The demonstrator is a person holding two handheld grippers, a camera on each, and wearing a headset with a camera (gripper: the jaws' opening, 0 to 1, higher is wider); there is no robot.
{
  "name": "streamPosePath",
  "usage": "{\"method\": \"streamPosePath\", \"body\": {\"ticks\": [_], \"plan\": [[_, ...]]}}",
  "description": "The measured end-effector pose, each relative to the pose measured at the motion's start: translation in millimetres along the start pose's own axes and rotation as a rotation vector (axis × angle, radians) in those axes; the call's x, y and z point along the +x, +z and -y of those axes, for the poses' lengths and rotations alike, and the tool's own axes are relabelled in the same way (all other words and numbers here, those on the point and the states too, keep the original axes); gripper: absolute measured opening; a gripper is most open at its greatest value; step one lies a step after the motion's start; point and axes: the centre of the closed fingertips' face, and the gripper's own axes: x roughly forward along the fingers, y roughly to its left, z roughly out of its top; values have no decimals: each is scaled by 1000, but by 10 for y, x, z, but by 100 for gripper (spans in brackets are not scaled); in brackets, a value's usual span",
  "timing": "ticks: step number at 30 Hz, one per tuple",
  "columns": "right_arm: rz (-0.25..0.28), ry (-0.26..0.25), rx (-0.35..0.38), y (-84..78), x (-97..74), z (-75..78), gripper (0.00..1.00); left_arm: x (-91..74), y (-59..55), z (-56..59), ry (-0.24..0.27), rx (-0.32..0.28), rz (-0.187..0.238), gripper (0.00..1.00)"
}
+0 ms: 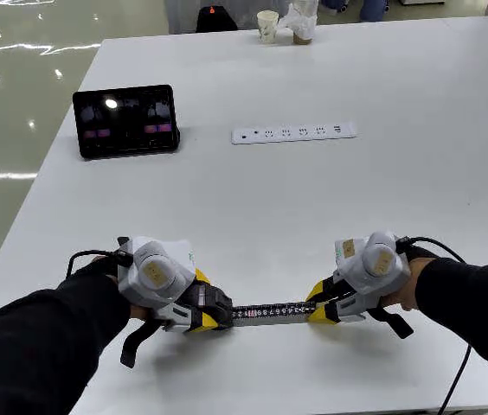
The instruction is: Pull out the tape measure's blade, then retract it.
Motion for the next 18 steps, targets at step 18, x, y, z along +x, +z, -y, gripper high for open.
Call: {"method": "streamPosePath", "body": {"ticks": [18], "plan": [[-8, 0, -8, -71, -41, -2, 11, 7, -2, 3, -4, 7, -6, 32]]}}
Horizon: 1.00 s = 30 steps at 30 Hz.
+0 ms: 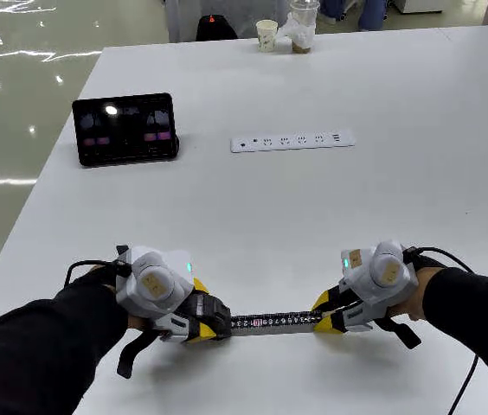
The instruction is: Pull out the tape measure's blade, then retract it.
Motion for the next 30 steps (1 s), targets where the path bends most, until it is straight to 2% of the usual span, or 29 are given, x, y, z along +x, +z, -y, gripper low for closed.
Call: {"method": "streamPosePath", "body": {"ticks": [6, 30], "plan": [[3, 1, 6, 4, -13, -7, 11, 2, -1, -3, -1, 0, 1, 32], [-19, -6, 5, -152, -169, 10, 11, 9, 0, -11, 4, -3, 4, 32]]}}
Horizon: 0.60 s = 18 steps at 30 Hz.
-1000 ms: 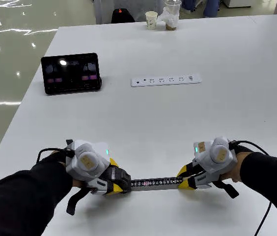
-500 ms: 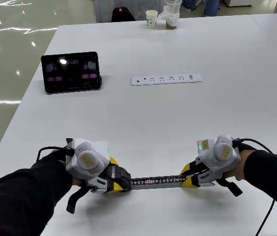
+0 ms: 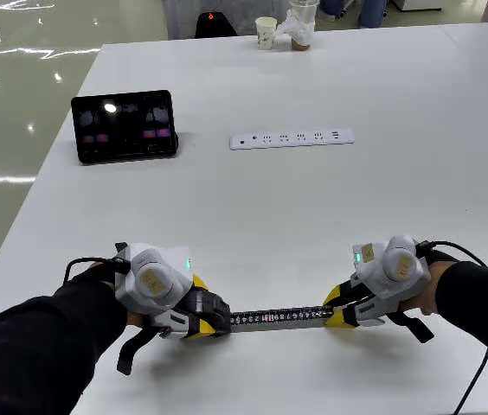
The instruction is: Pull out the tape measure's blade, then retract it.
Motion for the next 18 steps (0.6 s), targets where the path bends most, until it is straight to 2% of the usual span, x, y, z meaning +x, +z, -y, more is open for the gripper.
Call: {"method": "streamPosePath", "body": {"ticks": [18], "plan": [[-11, -8, 14, -120, -83, 33, 11, -8, 4, 6, 1, 0, 1, 32]]}}
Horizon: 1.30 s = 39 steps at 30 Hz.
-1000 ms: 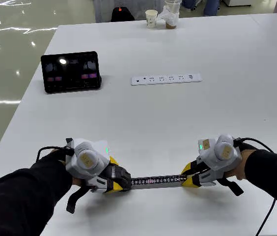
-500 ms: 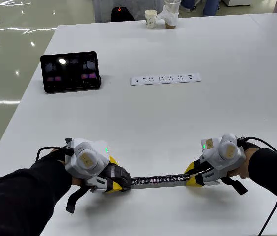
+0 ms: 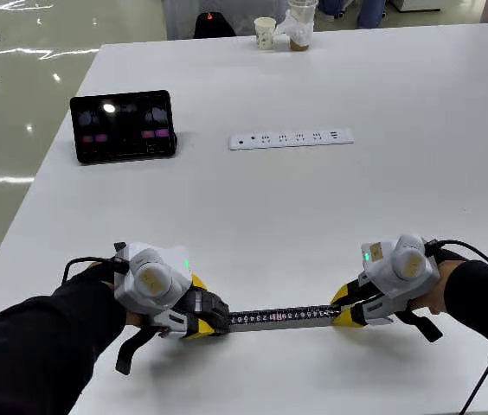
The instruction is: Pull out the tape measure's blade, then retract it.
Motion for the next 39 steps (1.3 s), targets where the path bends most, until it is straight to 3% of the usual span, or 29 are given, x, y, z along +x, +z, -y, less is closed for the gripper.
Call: {"method": "streamPosePath", "body": {"ticks": [39], "plan": [[-22, -20, 19, -209, -183, 28, 11, 4, -6, 2, 3, 0, -1, 32]]}}
